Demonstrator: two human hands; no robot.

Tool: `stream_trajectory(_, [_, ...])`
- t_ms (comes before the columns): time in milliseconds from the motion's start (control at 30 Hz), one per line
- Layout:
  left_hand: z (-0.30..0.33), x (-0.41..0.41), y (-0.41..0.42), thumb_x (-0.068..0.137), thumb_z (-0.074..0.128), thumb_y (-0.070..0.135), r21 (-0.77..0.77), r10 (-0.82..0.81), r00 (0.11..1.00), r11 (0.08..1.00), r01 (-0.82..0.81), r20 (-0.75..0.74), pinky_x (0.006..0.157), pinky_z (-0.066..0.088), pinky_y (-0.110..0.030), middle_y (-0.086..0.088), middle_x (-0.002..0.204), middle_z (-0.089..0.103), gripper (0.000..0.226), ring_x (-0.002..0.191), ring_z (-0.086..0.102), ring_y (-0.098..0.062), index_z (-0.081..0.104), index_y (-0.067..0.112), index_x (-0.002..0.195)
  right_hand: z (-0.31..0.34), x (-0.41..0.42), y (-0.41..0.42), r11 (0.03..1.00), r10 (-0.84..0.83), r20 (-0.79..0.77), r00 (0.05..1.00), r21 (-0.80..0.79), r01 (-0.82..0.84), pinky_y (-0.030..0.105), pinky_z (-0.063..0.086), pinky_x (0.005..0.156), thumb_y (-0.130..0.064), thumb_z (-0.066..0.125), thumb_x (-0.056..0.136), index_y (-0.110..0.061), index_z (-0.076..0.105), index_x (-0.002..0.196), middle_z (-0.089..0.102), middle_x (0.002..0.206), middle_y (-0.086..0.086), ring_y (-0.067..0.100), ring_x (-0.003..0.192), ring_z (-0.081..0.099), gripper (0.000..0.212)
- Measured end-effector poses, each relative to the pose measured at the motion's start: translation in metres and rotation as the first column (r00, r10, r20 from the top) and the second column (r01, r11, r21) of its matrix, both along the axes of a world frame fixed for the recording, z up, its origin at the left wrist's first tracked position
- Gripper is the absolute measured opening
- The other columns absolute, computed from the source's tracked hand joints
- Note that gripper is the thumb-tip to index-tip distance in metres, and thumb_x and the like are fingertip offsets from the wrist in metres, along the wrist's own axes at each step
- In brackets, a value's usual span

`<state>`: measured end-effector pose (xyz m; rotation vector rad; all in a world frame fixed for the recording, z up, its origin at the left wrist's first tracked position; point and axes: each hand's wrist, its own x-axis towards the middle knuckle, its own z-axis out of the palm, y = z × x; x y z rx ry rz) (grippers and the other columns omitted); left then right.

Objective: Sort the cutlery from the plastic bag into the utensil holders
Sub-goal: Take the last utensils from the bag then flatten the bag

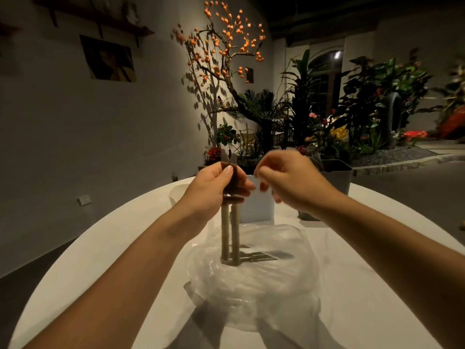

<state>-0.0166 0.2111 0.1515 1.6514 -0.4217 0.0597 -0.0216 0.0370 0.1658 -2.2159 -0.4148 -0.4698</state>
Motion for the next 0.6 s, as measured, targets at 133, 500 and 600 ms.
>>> stream_trajectory(133, [0.007, 0.005, -0.015, 0.11, 0.032, 0.025, 0.015, -0.091, 0.994, 0.996, 0.092, -0.061, 0.071, 0.056, -0.032, -0.005, 0.078, 0.063, 0.033, 0.07, 0.061, -0.017, 0.06, 0.009, 0.103, 0.021, 0.009, -0.002, 0.991, 0.067, 0.145, 0.987, 0.108, -0.084, 0.012, 0.05, 0.075, -0.024, 0.06, 0.098, -0.022, 0.065, 0.111, 0.064, 0.098, -0.016, -0.002, 0.093, 0.061, 0.015])
stream_trajectory(500, [0.043, 0.03, -0.078, 0.102, 0.013, 0.06, -0.038, -0.326, 0.945, 0.944, 0.327, 0.034, 0.055, 0.029, -0.029, -0.001, 0.066, 0.041, 0.059, 0.057, 0.035, -0.012, 0.047, 0.016, 0.081, 0.055, 0.016, -0.051, 0.971, 0.157, 0.145, 0.977, 0.155, -0.179, 0.017, 0.055, 0.084, -0.009, 0.069, 0.089, -0.019, 0.07, 0.11, 0.072, 0.102, -0.008, 0.002, 0.098, 0.068, 0.024])
stream_trajectory(600, [0.049, 0.041, -0.099, 0.1, 0.01, 0.066, -0.009, -0.31, 0.948, 0.95, 0.311, 0.076, 0.063, 0.035, -0.031, -0.003, 0.072, 0.049, 0.07, 0.063, 0.044, -0.014, 0.051, 0.012, 0.087, 0.059, 0.022, -0.066, 0.986, 0.071, 0.241, 0.968, 0.127, -0.104, 0.009, 0.051, 0.081, -0.011, 0.072, 0.087, -0.02, 0.07, 0.106, 0.071, 0.097, -0.011, -0.003, 0.092, 0.067, 0.021])
